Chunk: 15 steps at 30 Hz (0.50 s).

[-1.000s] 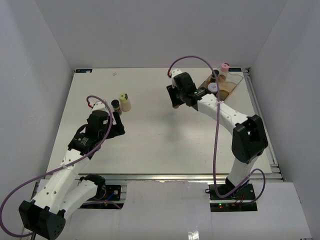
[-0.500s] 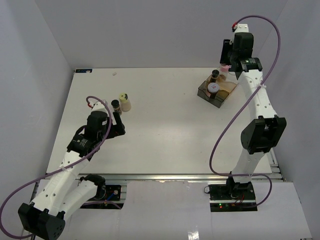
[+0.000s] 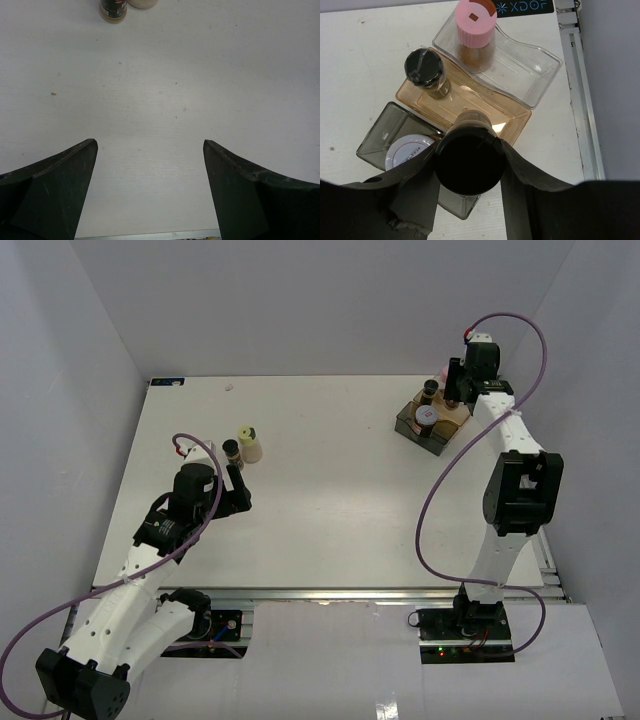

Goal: Organize the condiment bottles

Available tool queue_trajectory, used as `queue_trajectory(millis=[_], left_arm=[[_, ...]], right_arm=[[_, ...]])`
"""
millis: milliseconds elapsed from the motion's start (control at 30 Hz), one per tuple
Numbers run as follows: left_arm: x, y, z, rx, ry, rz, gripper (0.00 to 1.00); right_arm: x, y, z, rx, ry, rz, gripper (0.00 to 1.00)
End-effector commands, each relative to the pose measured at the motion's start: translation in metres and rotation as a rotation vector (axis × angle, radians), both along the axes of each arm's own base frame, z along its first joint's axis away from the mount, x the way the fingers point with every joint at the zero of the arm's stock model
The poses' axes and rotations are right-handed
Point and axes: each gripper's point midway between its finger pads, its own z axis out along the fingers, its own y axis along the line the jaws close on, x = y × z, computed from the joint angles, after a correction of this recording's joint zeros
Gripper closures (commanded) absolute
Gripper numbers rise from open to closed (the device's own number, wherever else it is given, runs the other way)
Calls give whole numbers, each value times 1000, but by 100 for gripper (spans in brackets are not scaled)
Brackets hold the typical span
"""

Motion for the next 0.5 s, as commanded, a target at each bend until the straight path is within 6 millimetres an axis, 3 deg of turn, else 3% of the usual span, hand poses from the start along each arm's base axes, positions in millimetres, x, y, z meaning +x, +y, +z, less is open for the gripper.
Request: queue_trajectory(millis=[0,67,100,467], left_arm=[[2,-2,4,-8,-22,-14,2],[2,-2,3,-6,-18,-14,2],[2,-3,2,-7,-16,-15,2],[2,-2,-1,0,-5,-12,2]], right_arm=[[29,1,13,-5,-131,20,92],[35,-2,7,-5,-136,16,92],[37,-15,6,-6,-143,-3,92],[53,-10,-32,28,-112,21,92]])
